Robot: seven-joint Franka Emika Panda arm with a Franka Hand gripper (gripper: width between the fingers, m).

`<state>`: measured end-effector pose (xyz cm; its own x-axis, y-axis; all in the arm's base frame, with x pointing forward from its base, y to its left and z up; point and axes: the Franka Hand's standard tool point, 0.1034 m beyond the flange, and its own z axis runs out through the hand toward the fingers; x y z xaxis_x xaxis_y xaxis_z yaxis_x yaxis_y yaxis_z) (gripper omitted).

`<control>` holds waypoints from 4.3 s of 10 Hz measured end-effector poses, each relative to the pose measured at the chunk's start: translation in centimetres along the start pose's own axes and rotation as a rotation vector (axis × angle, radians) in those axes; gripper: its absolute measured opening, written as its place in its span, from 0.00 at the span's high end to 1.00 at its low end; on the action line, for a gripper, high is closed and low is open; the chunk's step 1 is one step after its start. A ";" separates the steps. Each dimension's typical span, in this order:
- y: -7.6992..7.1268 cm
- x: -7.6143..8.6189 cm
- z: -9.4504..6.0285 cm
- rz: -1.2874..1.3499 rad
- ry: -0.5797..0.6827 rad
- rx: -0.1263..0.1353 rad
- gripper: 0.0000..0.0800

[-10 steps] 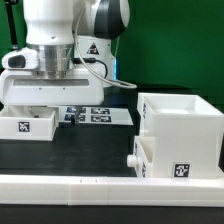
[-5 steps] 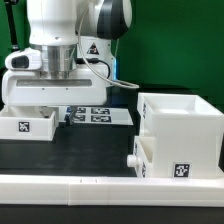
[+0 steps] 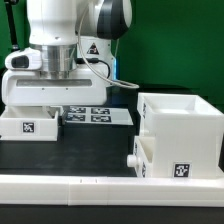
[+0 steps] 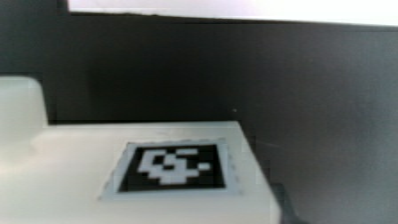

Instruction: Assemble drawer

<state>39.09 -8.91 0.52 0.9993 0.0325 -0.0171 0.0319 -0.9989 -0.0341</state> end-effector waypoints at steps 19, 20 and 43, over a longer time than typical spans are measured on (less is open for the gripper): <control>-2.8 6.9 -5.0 -1.186 -0.060 -0.005 0.95; -2.7 6.8 -4.9 -1.238 -0.061 -0.003 0.95; -5.9 13.1 -5.2 -1.484 -0.016 -0.046 0.95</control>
Offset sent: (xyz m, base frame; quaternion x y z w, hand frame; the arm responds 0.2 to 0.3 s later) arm 0.0000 0.0000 0.0000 0.0000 0.0000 0.0000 1.0000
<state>52.10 -2.75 5.66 0.0543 0.9985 -0.0064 0.9985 -0.0543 0.0009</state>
